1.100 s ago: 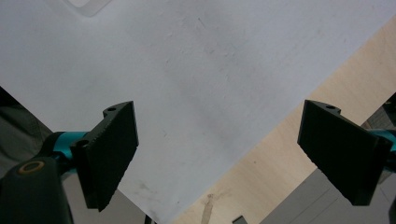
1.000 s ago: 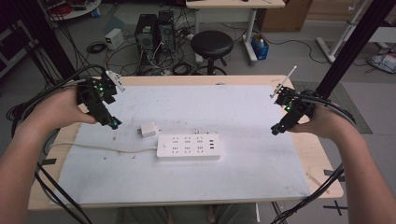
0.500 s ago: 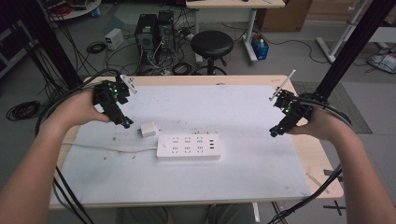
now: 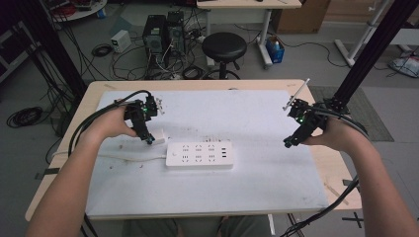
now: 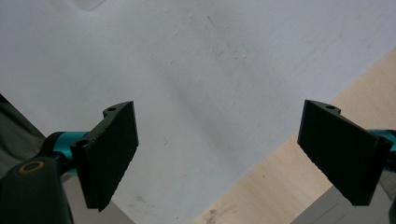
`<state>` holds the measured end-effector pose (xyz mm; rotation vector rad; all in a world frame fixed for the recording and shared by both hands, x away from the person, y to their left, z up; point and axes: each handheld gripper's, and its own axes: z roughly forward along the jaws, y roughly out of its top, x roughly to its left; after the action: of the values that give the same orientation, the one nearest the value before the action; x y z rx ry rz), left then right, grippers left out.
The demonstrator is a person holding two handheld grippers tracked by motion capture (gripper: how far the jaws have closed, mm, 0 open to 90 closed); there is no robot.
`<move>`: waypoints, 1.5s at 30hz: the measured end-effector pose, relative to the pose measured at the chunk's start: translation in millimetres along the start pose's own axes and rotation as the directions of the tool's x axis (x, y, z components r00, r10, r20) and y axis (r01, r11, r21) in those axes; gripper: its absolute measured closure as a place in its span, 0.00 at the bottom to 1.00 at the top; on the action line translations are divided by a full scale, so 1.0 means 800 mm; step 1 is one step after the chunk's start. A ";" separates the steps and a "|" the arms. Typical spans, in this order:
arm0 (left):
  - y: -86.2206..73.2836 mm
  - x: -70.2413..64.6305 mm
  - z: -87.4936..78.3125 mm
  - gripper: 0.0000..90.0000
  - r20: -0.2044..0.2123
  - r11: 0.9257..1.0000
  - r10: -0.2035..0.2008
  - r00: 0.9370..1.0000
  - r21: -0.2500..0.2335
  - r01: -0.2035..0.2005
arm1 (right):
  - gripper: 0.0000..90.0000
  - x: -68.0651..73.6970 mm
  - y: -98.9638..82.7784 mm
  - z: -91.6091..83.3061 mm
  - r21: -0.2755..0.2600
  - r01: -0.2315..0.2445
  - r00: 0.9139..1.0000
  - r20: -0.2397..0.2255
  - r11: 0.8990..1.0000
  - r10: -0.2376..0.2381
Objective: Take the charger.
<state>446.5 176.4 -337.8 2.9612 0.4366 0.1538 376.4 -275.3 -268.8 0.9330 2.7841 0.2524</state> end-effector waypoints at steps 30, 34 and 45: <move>0.008 0.027 0.084 0.47 0.010 0.994 -0.007 1.000 0.113 0.006 | 0.13 -0.001 -0.014 0.010 -0.004 -0.014 1.000 -0.002 1.000 0.014; 0.007 0.029 0.083 0.47 0.021 0.993 -0.003 1.000 0.117 0.001 | 0.13 -0.001 -0.011 0.013 0.003 -0.003 1.000 -0.004 1.000 0.003; 0.008 0.028 0.085 0.47 0.017 0.993 -0.019 1.000 0.113 0.017 | 0.13 0.002 -0.006 0.012 -0.008 0.000 1.000 -0.003 1.000 0.000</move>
<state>477.8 168.5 -401.7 3.0659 0.4849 0.1035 374.8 -277.3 -279.2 0.9320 2.7838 0.2656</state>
